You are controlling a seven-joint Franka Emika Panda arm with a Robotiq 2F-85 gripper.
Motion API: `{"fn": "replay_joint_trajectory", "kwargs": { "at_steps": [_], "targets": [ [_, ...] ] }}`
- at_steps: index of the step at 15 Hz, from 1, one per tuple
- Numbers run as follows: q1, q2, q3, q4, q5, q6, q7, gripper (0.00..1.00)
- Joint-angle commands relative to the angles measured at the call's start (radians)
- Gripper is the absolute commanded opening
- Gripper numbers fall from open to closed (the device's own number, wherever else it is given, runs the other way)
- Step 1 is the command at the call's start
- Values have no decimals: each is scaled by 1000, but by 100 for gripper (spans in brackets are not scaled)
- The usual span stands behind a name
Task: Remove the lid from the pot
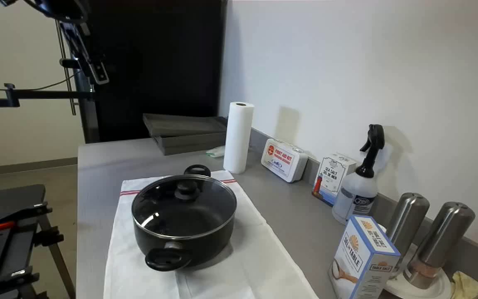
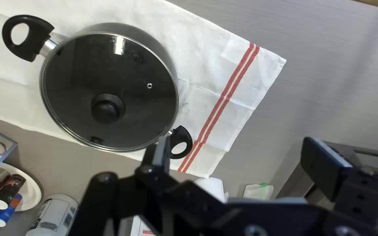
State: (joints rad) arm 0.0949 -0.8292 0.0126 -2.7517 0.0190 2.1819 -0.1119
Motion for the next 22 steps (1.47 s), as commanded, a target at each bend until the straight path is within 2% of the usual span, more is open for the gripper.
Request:
{"fn": "replay_joint_trajectory", "kwargs": {
  "at_steps": [1, 11, 17, 22],
  "targets": [
    [1, 0, -1, 3, -1, -4, 1, 100],
    [1, 0, -1, 3, -1, -4, 1, 100],
    [-57, 106, -5, 35, -12, 23, 58, 100],
    [-119, 249, -9, 78, -9, 78, 120, 100]
  ]
}}
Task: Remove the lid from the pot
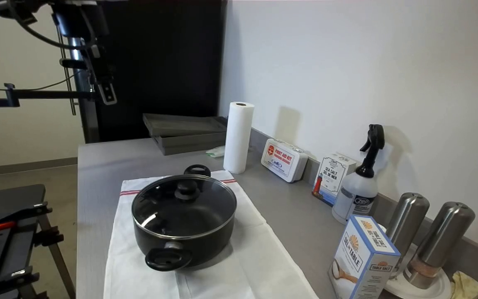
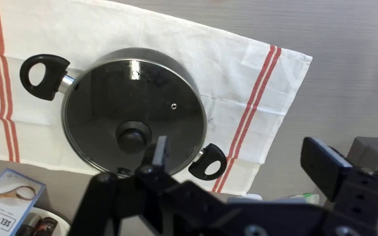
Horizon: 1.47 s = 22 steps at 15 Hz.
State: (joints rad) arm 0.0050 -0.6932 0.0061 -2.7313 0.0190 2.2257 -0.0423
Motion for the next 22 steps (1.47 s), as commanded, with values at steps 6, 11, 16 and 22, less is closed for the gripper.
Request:
{"fn": "replay_joint_trajectory", "kwargs": {
  "at_steps": [6, 11, 16, 22],
  "targets": [
    [-79, 314, -12, 169, -14, 73, 110, 100],
    [-100, 468, -21, 268, -18, 60, 161, 100],
    [-103, 588, -37, 335, -17, 53, 196, 100],
    [-102, 689, -62, 379, -7, 58, 208, 100]
  ]
}}
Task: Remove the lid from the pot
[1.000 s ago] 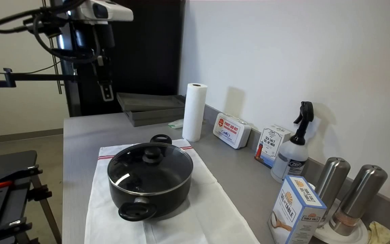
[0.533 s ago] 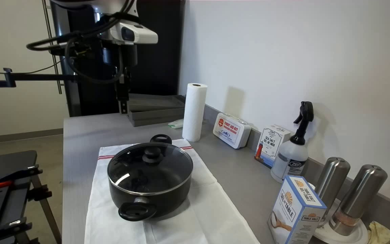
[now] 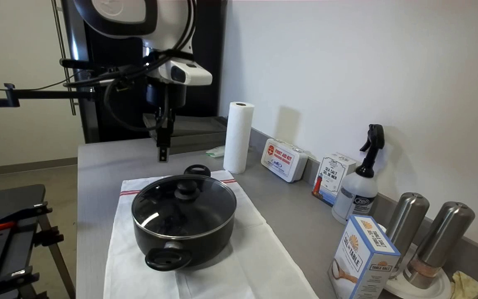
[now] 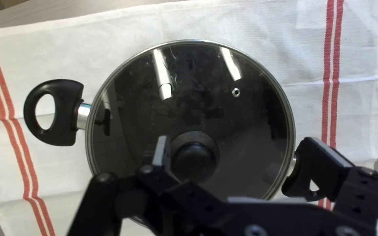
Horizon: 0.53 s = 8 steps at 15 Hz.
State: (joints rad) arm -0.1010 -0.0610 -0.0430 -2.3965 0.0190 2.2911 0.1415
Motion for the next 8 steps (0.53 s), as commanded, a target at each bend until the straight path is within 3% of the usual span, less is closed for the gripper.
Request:
{"fn": "replay_joint_trajectory", "kwargs": {
  "at_steps": [1, 8],
  "targets": [
    [4, 69, -17, 50, -7, -8, 25, 100],
    [8, 148, -34, 84, -16, 14, 27, 100]
  ]
}}
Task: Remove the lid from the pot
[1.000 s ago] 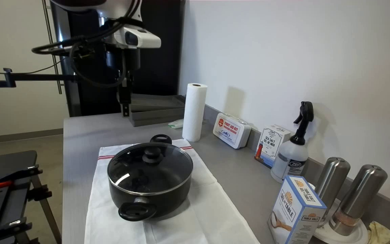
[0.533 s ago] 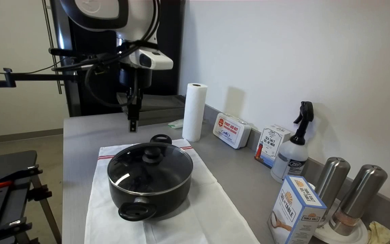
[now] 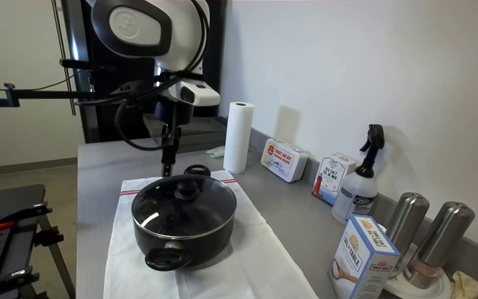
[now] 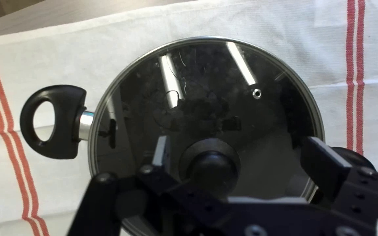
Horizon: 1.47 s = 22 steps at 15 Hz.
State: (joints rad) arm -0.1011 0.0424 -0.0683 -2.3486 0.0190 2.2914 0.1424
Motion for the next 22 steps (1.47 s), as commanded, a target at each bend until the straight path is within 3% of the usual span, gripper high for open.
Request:
{"fn": "replay_joint_trajectory", "kwargs": {
  "at_steps": [1, 18, 19, 20, 22],
  "targets": [
    [8, 54, -10, 41, -15, 19, 25, 100],
    [9, 184, -32, 93, -8, 142, 18, 100],
    [9, 187, -33, 95, -8, 145, 20, 75],
    [9, 189, -34, 96, -6, 147, 17, 74],
    [9, 190, -35, 97, -6, 151, 16, 60]
  ]
}}
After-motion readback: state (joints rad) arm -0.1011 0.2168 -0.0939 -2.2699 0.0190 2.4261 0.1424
